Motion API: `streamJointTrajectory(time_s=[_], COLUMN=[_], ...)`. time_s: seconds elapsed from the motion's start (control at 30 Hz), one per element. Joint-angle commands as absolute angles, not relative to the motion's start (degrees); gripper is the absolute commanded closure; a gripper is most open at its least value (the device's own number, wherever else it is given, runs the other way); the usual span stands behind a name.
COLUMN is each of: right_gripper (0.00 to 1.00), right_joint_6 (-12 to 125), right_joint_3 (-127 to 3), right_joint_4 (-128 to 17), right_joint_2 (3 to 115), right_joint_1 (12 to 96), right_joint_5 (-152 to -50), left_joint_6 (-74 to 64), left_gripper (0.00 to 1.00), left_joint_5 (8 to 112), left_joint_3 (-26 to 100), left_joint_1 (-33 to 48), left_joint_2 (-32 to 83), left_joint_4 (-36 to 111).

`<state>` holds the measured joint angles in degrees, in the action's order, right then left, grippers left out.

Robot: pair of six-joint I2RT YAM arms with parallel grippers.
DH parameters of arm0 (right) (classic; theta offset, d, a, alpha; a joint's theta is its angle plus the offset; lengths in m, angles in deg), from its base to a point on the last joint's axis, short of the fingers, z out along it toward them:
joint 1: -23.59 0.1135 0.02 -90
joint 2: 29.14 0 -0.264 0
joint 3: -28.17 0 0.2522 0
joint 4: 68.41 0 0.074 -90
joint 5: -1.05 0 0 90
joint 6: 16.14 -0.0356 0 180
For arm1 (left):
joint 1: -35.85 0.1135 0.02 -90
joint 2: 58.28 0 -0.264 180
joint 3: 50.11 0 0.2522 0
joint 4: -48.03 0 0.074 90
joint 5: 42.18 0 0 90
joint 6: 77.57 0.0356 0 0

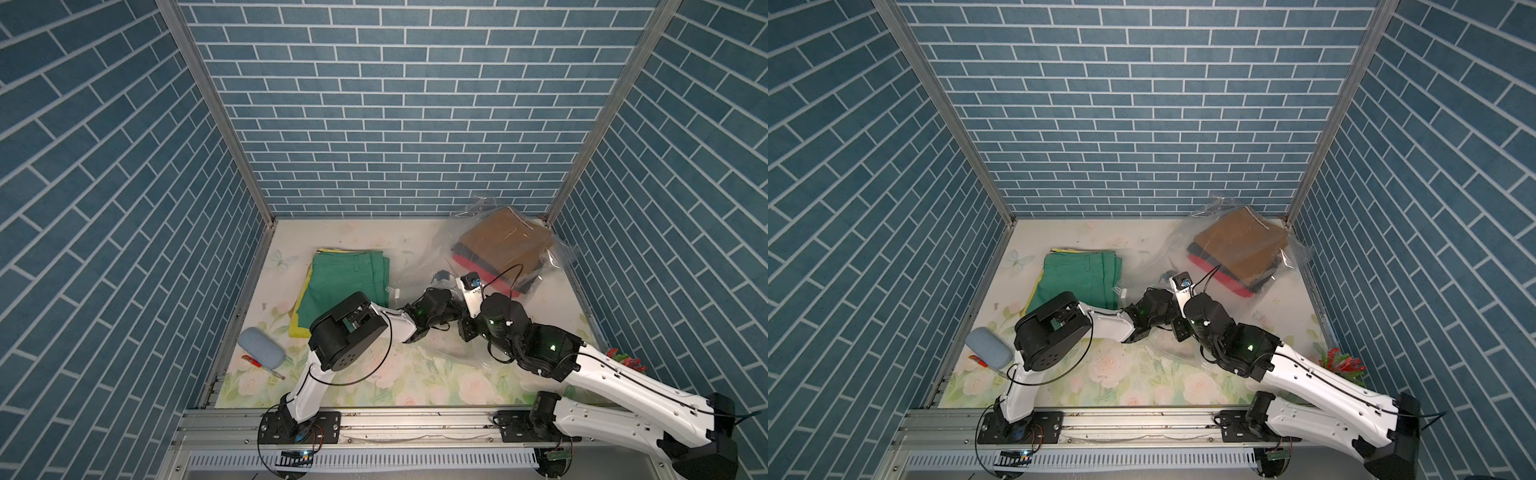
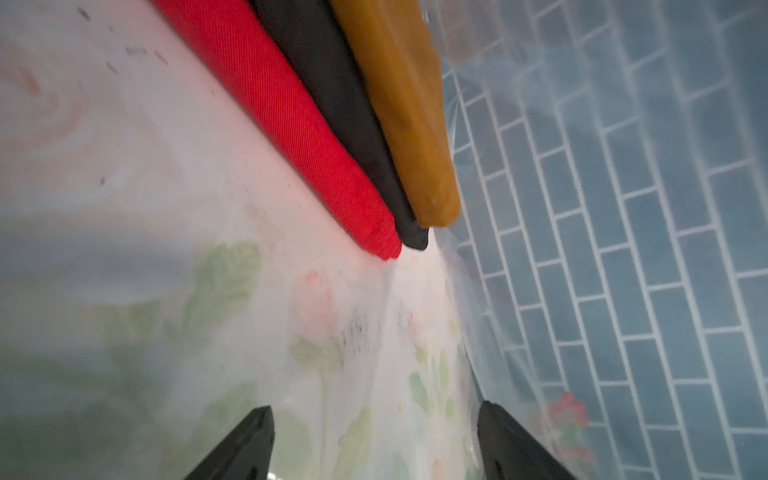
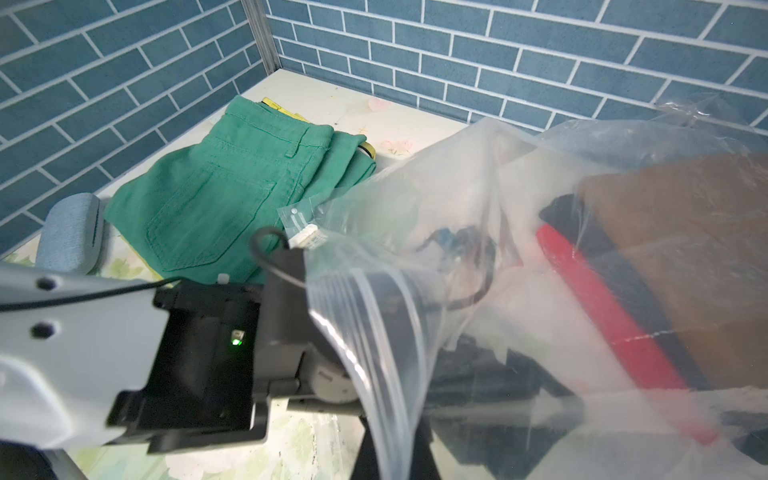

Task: Take the trousers out of the vacuum bag
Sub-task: Take out the trousers from the vacuum bag.

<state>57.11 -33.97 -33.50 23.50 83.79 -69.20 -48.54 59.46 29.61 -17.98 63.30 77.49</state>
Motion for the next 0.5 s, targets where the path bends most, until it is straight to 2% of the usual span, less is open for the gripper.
streamJointTrajectory(time_s=[0.0,0.47], right_gripper=[1.0,1.0], right_joint_6=[58.82,59.68], right_joint_3=[-36.03,-35.55], right_joint_4=[-37.28,-40.91], right_joint_2=[22.73,23.15], right_joint_1=[84.58,84.94], right_joint_5=[-75.04,-78.48], left_joint_6=[-51.17,-58.16], left_gripper=[0.17,0.13], left_joint_5=[60.27,55.37], left_joint_3=[32.68,43.94], left_joint_1=[-16.06,-12.1], left_joint_2=[65.59,72.86], left_joint_4=[82.49,84.79])
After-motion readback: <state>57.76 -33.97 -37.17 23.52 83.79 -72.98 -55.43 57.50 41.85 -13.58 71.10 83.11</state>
